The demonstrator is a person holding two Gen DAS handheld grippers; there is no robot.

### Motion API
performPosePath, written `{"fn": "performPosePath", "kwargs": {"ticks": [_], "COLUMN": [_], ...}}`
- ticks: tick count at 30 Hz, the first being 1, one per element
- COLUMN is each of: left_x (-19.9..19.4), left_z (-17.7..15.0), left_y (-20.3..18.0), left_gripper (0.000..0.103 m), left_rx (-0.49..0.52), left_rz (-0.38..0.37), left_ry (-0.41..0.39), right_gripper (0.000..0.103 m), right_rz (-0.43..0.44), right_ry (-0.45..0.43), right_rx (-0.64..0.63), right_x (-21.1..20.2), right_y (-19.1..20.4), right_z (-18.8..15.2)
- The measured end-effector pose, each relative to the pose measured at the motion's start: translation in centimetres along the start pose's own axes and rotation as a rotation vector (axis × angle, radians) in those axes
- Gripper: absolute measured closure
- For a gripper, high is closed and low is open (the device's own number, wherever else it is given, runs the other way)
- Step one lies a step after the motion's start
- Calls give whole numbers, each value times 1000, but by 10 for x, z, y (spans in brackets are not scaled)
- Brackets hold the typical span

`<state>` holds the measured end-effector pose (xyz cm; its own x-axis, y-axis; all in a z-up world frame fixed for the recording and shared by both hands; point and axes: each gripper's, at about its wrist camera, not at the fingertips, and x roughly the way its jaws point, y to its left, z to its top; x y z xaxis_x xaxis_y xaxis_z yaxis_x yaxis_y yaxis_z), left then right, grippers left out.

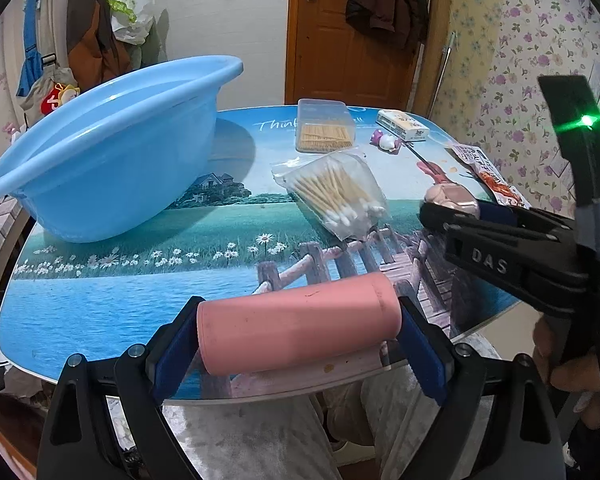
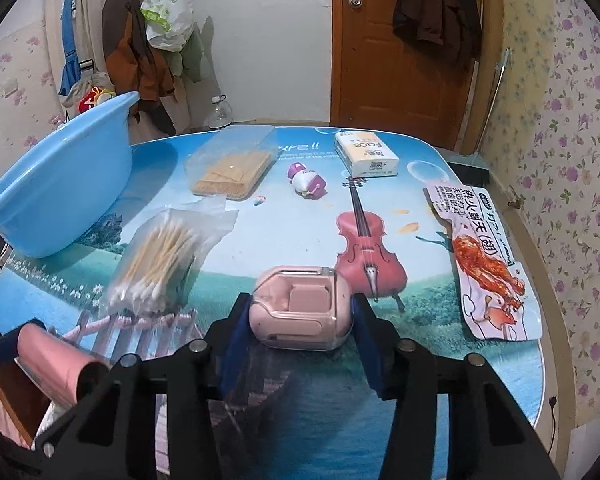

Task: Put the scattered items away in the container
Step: 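Grasp the pink plastic case with the right tool while the left tool holds the pink roll, then carry the pink case and pink roll over the blue basin with both tools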

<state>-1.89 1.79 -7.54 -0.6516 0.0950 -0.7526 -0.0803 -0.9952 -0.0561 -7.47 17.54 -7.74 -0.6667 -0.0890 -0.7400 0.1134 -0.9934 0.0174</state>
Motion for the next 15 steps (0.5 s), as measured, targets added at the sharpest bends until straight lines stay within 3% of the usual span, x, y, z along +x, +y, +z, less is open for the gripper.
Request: {"fn": "performPosePath", "kwargs": {"ticks": [15], "left_x": [3], "left_z": [2], "left_y": [-3], "left_gripper": [11], "left_rx": [-17], "left_rz": [38], "left_ry": [-7], "right_gripper": [52], "right_rz": [5], "right_ry": [-29], "right_rx": [-4], "right_x": [-27], "right_y": [-8], "right_z": [-31]}}
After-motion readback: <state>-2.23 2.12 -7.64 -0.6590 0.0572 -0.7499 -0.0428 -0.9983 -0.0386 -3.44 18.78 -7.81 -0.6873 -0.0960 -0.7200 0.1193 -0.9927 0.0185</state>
